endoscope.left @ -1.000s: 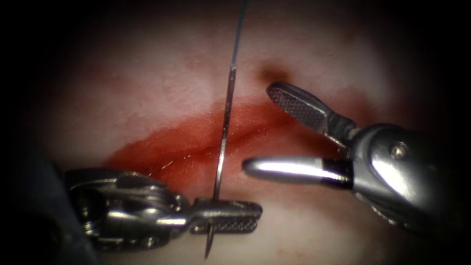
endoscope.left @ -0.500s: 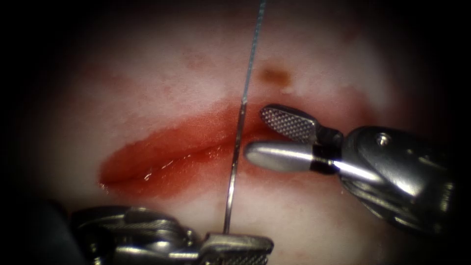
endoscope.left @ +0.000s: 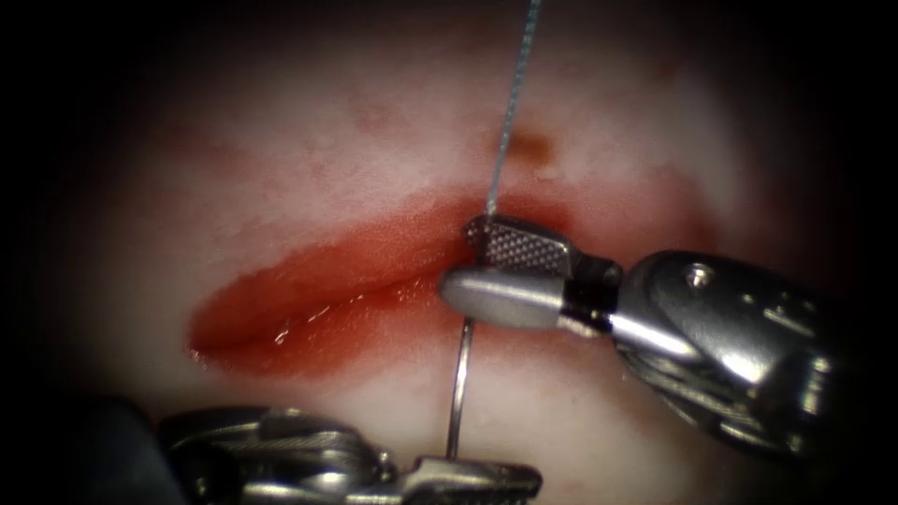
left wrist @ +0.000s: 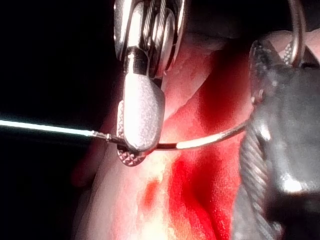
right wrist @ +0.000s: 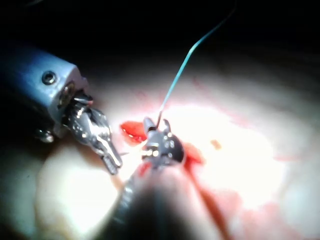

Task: Wound Closure
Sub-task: Handover the needle to the right.

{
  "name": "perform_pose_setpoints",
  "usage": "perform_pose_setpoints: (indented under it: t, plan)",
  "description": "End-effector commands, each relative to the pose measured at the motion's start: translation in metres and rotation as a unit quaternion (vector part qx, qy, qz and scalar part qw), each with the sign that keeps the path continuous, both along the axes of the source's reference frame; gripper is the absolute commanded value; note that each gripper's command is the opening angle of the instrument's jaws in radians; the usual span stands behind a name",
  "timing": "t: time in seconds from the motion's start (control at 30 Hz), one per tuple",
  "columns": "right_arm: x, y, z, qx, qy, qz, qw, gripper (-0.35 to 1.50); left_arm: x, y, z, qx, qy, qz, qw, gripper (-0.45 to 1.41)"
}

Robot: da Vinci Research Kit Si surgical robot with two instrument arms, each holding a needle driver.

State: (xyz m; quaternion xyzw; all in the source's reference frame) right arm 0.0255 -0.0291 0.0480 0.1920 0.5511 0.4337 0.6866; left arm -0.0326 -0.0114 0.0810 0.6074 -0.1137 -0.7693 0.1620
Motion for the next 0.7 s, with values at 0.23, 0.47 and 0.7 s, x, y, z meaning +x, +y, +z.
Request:
perform_pose_setpoints:
  t: [0.23, 0.47, 0.7]
  plan:
    - [0.0014, 0.0004, 0.0000, -0.005, 0.002, 0.001, 1.000, 0.24, -0.0005, 0.0010, -0.0002, -0.002, -0.003, 0.003, 1.000, -0.45]
    - [0.0014, 0.0003, 0.0000, -0.005, -0.002, 0.000, 1.000, -0.35, -0.0006, 0.0011, -0.0003, 0.000, -0.006, 0.012, 1.000, -0.45]
    - [0.0014, 0.0007, -0.0003, -0.001, -0.002, 0.001, 1.000, -0.35, -0.0007, 0.0014, -0.0006, 0.025, -0.023, 0.025, 0.999, 0.49]
